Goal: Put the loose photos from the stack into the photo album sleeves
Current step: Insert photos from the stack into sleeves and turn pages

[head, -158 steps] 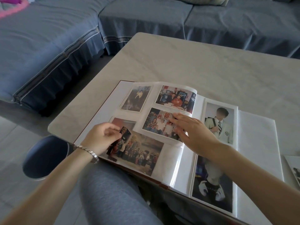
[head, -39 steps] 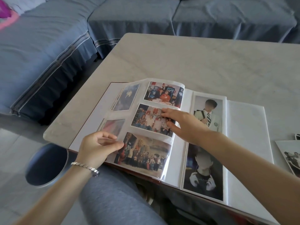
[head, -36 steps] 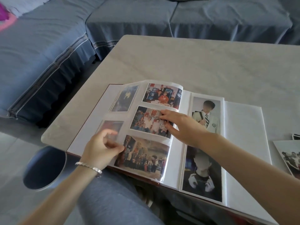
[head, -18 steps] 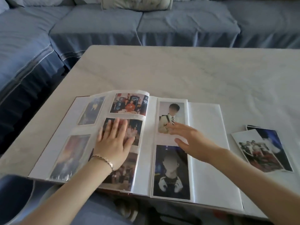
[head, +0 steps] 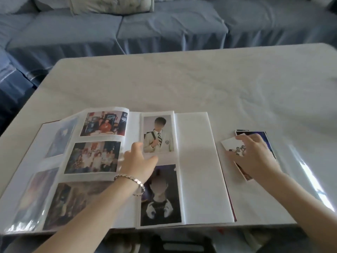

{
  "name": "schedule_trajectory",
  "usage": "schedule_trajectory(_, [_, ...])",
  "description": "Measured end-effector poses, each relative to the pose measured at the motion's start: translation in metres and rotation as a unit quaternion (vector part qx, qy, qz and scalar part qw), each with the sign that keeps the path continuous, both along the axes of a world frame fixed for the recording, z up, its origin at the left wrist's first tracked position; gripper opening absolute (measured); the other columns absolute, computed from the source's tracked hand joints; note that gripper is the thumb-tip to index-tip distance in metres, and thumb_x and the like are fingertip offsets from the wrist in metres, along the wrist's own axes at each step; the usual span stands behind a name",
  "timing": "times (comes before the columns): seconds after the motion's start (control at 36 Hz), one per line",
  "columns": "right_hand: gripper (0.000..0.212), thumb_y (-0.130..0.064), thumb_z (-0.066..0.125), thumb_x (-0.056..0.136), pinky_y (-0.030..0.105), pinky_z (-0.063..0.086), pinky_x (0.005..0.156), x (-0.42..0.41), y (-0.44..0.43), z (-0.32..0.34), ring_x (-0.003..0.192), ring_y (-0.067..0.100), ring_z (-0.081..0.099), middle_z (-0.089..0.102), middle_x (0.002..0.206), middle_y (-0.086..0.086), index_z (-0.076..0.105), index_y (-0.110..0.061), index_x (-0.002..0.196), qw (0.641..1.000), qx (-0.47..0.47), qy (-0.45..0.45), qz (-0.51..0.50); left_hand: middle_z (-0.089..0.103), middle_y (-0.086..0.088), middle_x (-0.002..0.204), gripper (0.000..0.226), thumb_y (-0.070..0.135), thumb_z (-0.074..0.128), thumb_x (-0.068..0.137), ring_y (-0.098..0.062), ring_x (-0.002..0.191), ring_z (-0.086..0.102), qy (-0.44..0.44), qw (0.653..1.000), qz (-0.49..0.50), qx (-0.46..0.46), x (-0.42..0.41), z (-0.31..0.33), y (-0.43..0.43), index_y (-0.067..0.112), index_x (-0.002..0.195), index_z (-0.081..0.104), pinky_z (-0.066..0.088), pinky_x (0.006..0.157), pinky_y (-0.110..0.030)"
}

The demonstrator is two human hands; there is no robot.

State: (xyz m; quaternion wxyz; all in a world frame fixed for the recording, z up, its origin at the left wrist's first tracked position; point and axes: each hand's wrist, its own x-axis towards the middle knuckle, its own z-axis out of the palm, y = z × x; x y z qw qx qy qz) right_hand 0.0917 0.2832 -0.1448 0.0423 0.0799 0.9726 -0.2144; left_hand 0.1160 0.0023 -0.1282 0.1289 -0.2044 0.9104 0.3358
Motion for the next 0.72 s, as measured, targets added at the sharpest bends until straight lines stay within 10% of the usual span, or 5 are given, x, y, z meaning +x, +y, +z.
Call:
schedule_trajectory(0.19, [0.080,-0.060,0.073,0.066,0.041,0.037,0.091,-0.001,0.025,-0.009,0.112,0.036,0.040,0.043,0.122,0.016,0.042,-0.012,0.122,0.983,0.131,-0.124,-0.046,0.041,0.013,0.077,0.068,0.025,0.066,0.083,-0.006,0.068,0.045,0.034,0.998,0.041,0.024,-0.006,-0.012,0.001,0.015,0.140,0.033,0.037,0.057,-0.022])
schedule_trajectory(0.39, [0.056,-0.025,0.077,0.075,0.037,0.043,0.076,-0.005,0.032,-0.016,0.099,0.036,0.055,0.056,0.113,0.016,0.055,-0.012,0.125,0.996,-0.004,-0.010,-0.085,0.051,-0.007,0.123,0.072,0.027,0.070,0.080,-0.024,0.110,0.049,0.050,0.990,-0.066,-0.115,0.000,-0.010,0.000,0.016,0.140,0.031,0.046,0.092,-0.035])
schedule_trajectory(0.53, [0.013,-0.012,0.075,0.076,0.020,0.041,0.055,-0.006,0.036,-0.010,0.070,0.021,0.057,0.063,0.071,0.001,0.074,-0.013,0.089,0.980,-0.139,0.093,-0.105,0.009,-0.001,0.154,0.060,0.037,0.055,0.090,-0.019,0.142,0.009,0.124,0.938,-0.255,-0.199,0.003,-0.018,0.023,0.023,0.143,0.030,0.012,0.114,-0.033])
schedule_trajectory(0.72, [0.006,-0.011,0.071,0.079,0.007,0.038,0.058,-0.005,0.032,0.008,0.068,0.019,0.061,0.066,0.068,-0.001,0.075,-0.010,0.083,0.968,-0.155,0.183,-0.076,-0.018,0.008,0.156,0.063,0.056,0.021,0.094,-0.015,0.142,-0.020,0.089,0.880,-0.387,-0.261,-0.013,-0.041,0.061,0.031,0.149,0.003,-0.020,0.108,-0.036])
